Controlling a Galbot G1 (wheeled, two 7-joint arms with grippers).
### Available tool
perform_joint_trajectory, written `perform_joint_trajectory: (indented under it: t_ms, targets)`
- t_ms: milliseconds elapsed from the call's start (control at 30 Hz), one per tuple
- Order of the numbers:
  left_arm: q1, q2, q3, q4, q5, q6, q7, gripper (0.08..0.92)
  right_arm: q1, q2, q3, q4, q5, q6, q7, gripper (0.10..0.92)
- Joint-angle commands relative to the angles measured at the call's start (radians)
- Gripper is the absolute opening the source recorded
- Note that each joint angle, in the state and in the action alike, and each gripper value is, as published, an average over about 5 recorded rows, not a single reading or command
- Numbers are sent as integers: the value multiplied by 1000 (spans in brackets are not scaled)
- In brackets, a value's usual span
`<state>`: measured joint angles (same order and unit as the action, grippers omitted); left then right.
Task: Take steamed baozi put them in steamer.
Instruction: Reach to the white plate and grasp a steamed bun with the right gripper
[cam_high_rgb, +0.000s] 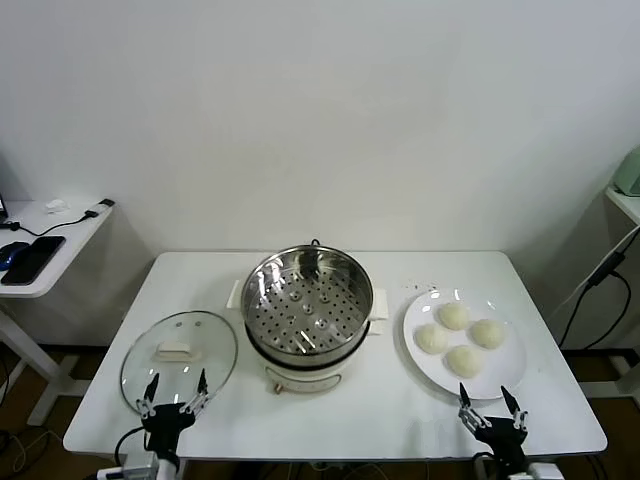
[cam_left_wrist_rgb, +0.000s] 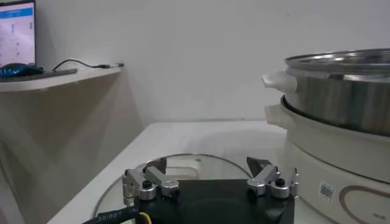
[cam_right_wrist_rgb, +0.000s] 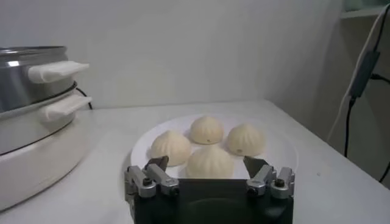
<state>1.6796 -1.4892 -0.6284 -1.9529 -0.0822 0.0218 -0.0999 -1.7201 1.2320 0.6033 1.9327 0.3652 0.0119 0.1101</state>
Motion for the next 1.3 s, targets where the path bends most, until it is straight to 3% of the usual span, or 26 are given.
perform_joint_trajectory:
  t_ms: [33, 233, 433, 633, 800, 1067, 1300]
  targets:
    - [1, 0, 1, -5, -1, 4, 0, 823, 49, -10, 30, 8, -50, -28, -37, 823]
    - [3, 4, 3, -9, -5, 4, -1, 823, 236, -119, 71, 14, -50, -185, -52, 823]
    - [4, 10, 7, -16, -16, 2, -1, 823, 527, -334, 1, -134, -33, -337, -146, 823]
    - [5, 17, 8, -21, -20, 2, 0, 823, 778, -615, -216, -333, -76, -368, -442, 823]
    - [2, 18, 8, -20, -23, 2, 1, 823, 995, -777, -468, -470, -160, -265, -768, 823]
    - [2, 14, 7, -19, -21, 0, 4, 823, 1569, -812, -1080, -715, -235, -20, -1180, 823]
    - [10, 5, 7, -19, -18, -5, 5, 823, 2050, -692, -1678, -844, -256, -30, -1258, 823]
